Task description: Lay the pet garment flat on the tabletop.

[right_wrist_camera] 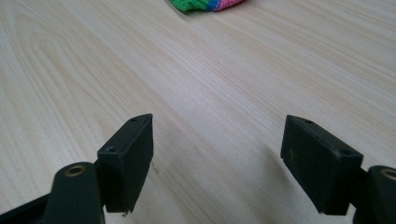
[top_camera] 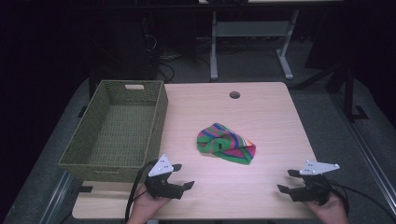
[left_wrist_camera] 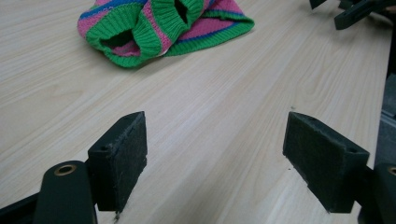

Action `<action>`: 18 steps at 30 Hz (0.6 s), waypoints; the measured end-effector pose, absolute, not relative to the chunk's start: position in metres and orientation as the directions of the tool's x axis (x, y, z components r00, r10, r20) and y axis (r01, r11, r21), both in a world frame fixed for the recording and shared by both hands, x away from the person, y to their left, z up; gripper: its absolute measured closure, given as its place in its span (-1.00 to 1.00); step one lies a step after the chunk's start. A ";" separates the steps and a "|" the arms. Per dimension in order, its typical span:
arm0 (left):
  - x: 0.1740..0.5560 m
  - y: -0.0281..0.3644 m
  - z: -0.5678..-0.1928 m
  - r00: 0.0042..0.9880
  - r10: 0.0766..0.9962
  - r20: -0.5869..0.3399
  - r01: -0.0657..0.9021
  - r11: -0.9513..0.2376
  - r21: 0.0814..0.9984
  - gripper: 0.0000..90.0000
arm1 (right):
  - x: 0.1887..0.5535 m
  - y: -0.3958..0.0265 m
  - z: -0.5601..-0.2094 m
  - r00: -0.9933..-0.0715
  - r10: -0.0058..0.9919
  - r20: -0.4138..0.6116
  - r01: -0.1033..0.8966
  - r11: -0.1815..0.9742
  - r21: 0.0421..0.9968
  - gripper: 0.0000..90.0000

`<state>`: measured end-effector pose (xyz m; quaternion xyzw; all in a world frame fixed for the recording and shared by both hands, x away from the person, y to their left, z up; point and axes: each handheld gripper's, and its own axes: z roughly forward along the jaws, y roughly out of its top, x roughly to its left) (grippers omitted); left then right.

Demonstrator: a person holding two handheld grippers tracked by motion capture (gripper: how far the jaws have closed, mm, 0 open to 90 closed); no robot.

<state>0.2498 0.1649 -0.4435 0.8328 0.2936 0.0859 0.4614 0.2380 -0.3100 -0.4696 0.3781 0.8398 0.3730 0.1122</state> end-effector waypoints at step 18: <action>0.248 0.166 -0.445 0.814 0.569 -0.116 0.407 -0.417 0.813 -0.55 | 0.242 -0.297 -0.464 -0.714 0.696 0.076 0.526 0.462 0.714 -0.47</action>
